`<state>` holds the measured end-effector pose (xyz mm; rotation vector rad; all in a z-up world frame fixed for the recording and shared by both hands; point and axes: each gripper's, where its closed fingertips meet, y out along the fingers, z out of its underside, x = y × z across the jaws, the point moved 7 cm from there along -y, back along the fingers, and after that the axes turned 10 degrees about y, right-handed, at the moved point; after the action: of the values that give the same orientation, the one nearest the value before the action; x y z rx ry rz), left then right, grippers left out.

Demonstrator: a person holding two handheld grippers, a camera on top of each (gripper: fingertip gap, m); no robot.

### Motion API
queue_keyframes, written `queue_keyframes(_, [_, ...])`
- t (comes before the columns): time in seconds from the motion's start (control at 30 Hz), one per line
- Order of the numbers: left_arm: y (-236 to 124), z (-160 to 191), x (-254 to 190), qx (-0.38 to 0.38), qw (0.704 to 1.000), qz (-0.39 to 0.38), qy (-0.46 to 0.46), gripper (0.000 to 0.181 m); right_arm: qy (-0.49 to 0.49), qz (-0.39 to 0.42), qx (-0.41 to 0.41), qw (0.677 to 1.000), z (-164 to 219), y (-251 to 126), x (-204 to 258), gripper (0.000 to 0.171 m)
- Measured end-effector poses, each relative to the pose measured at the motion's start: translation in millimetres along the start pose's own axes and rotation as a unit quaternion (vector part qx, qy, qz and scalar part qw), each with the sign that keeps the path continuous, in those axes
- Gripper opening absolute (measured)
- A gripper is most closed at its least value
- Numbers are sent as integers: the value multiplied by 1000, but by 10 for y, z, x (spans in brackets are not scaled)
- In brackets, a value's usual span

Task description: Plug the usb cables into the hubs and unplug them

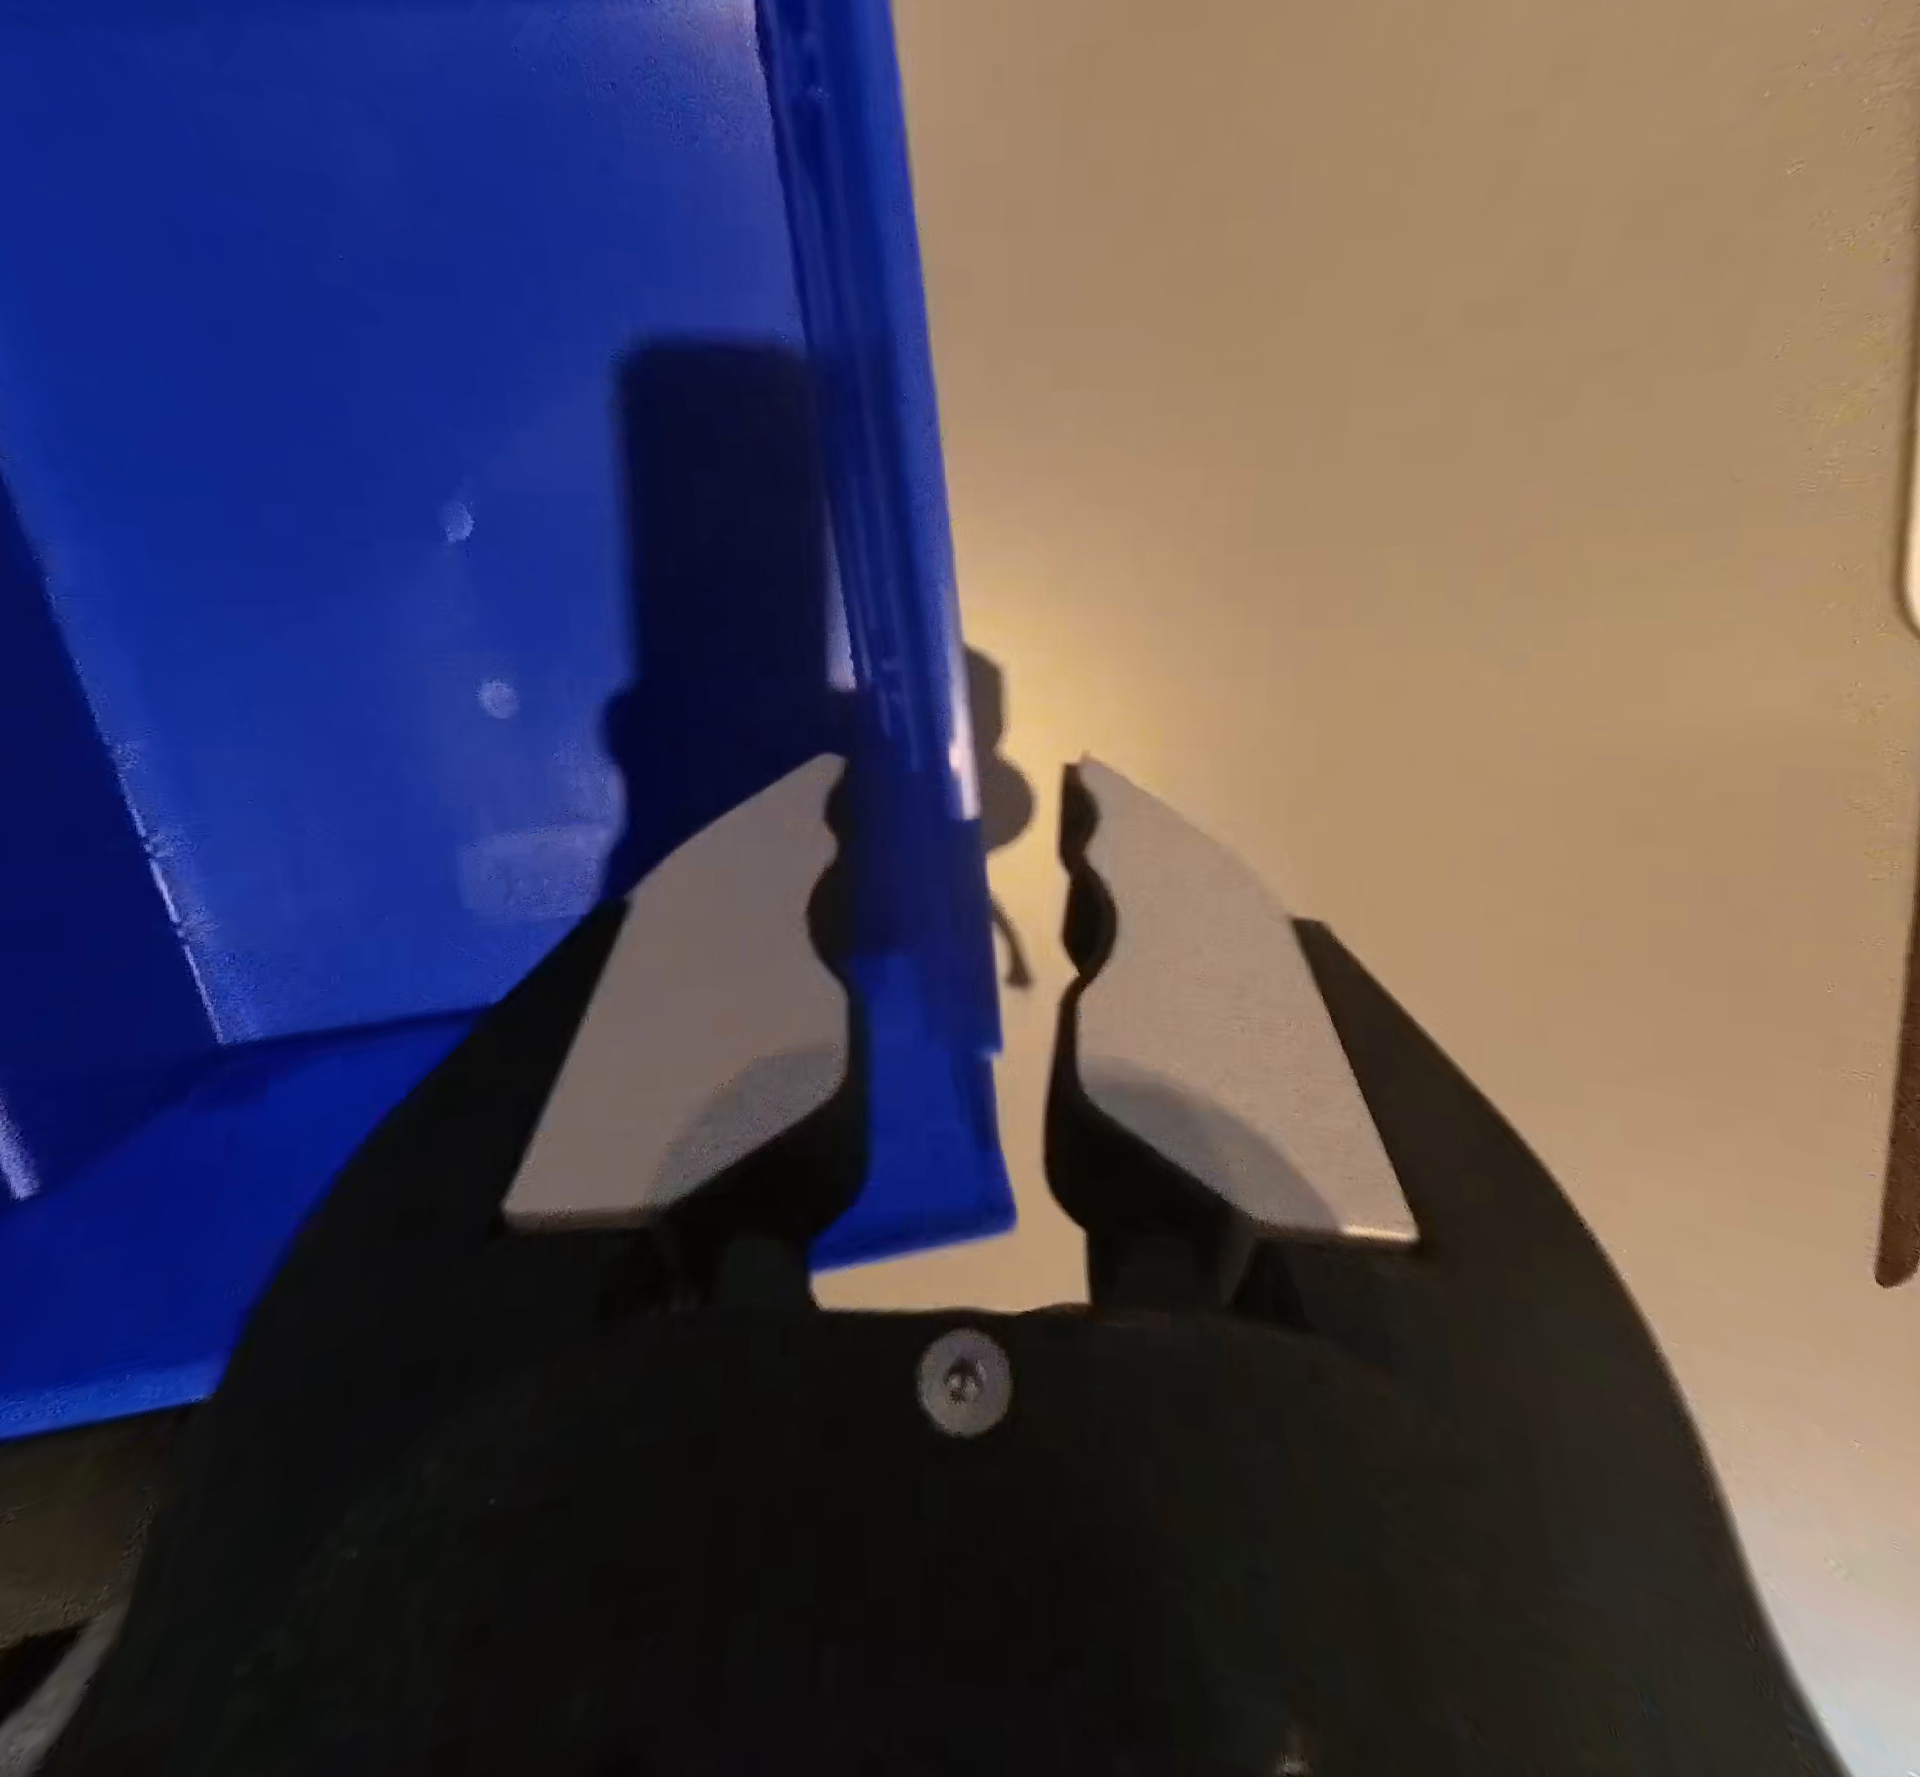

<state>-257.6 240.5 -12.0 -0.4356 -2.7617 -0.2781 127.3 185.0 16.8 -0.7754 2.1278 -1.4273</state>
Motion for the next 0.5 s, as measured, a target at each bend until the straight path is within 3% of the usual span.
queue_keyframes(0.07, [11, 4, -8, 2, 1000, 9, -3, 45, -15, -8, 28, 999, -11, 106, 35, 12])
queue_keyframes(0.5, [6, 7, 31, -8, 999, 33, -35, 43, -195, -90, 84, 973, 221, 18, -228, 8])
